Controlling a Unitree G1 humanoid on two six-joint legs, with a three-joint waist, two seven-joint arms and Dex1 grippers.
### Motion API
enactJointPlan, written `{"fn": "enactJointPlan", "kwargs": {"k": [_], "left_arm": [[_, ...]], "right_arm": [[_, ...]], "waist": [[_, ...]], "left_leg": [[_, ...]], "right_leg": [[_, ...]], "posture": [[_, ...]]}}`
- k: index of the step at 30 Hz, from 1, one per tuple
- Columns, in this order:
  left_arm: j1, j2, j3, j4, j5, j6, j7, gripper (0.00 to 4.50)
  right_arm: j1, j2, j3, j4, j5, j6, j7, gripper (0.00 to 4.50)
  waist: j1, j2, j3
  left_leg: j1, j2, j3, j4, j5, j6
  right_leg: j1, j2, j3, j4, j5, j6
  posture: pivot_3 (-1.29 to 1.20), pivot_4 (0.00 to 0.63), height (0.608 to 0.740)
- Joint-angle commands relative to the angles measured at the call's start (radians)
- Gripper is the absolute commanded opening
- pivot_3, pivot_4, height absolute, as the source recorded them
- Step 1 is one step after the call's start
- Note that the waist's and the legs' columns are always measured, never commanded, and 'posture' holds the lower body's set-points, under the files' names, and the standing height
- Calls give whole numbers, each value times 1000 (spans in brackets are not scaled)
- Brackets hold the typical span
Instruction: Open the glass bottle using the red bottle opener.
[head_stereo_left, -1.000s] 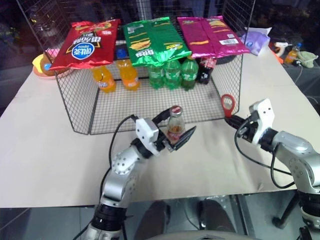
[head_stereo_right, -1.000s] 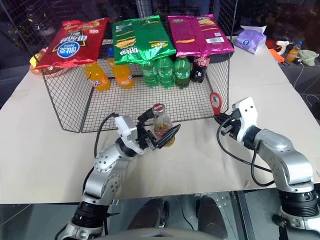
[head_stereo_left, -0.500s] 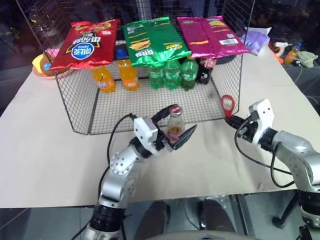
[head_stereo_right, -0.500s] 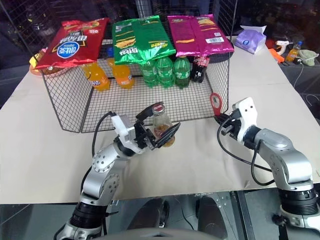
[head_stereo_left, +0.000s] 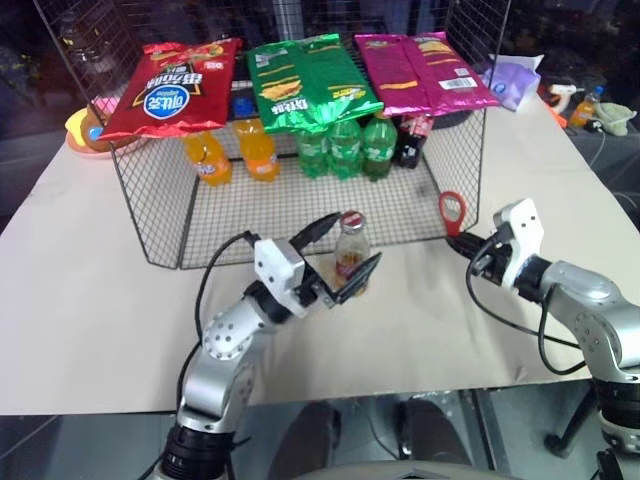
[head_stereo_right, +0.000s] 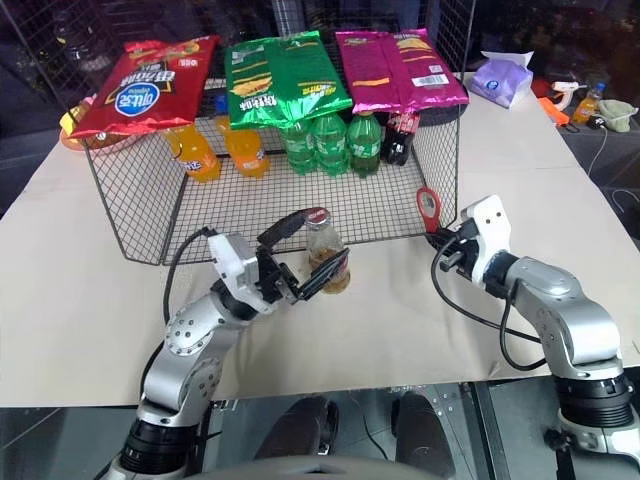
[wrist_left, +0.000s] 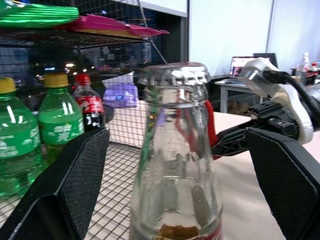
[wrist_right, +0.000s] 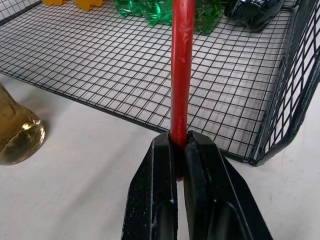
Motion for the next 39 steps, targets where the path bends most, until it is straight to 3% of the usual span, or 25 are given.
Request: {"fn": "enactJointPlan", "kwargs": {"k": [1, 7, 11, 14, 16, 26, 32, 39], "left_arm": [[6, 7, 7, -53, -12, 2, 3, 4456], [21, 12, 11, -49, -13, 1, -3, 4456], [23, 8, 12, -45, -16, -3, -2, 3299], [20, 4, 7, -39, -11, -5, -1, 1749], [18, 3, 5, -34, -4, -7, 3, 1311], [29, 9, 4, -32, 6, -9, 2, 1279], [30, 7, 3, -23, 9, -11, 5, 1279], [23, -3, -3, -11, 13, -8, 13, 1279]], "right_arm": [[-16, 0, -9, -14, 1, -25, 10, 0], [-17, -2, -12, -11, -3, -30, 12, 0], [-17, -4, -14, -7, -7, -33, 12, 0], [-12, -3, -12, -12, -8, -33, 11, 0], [-14, -1, -13, -12, -7, -32, 9, 0], [-40, 3, 26, -70, -33, -88, 19, 0], [-49, 14, 204, -162, -259, -346, 3, 0], [-67, 10, 333, -100, -554, -646, -56, 0]], "waist": [[0, 0, 0], [0, 0, 0], [0, 0, 0], [0, 0, 0], [1, 0, 0], [0, 0, 0], [0, 0, 0], [0, 0, 0]], "left_leg": [[0, 0, 0, 0, 0, 0], [0, 0, 0, 0, 0, 0], [0, 0, 0, 0, 0, 0], [0, 0, 0, 0, 0, 0], [0, 0, 0, 0, 0, 0], [0, 0, 0, 0, 0, 0], [1, 0, 0, 0, 0, 0], [1, 0, 0, 0, 0, 0]], "right_leg": [[0, 0, 0, 0, 0, 0], [0, 0, 0, 0, 0, 0], [0, 0, 0, 0, 0, 0], [0, 0, 0, 0, 0, 0], [0, 0, 0, 0, 0, 0], [0, 0, 0, 0, 0, 0], [0, 0, 0, 0, 0, 0], [0, 0, 0, 0, 0, 0]], "posture": [[0, 150, 740], [0, 150, 740], [0, 150, 740], [0, 150, 740], [0, 150, 740], [0, 150, 740], [0, 150, 740], [0, 150, 740]]}}
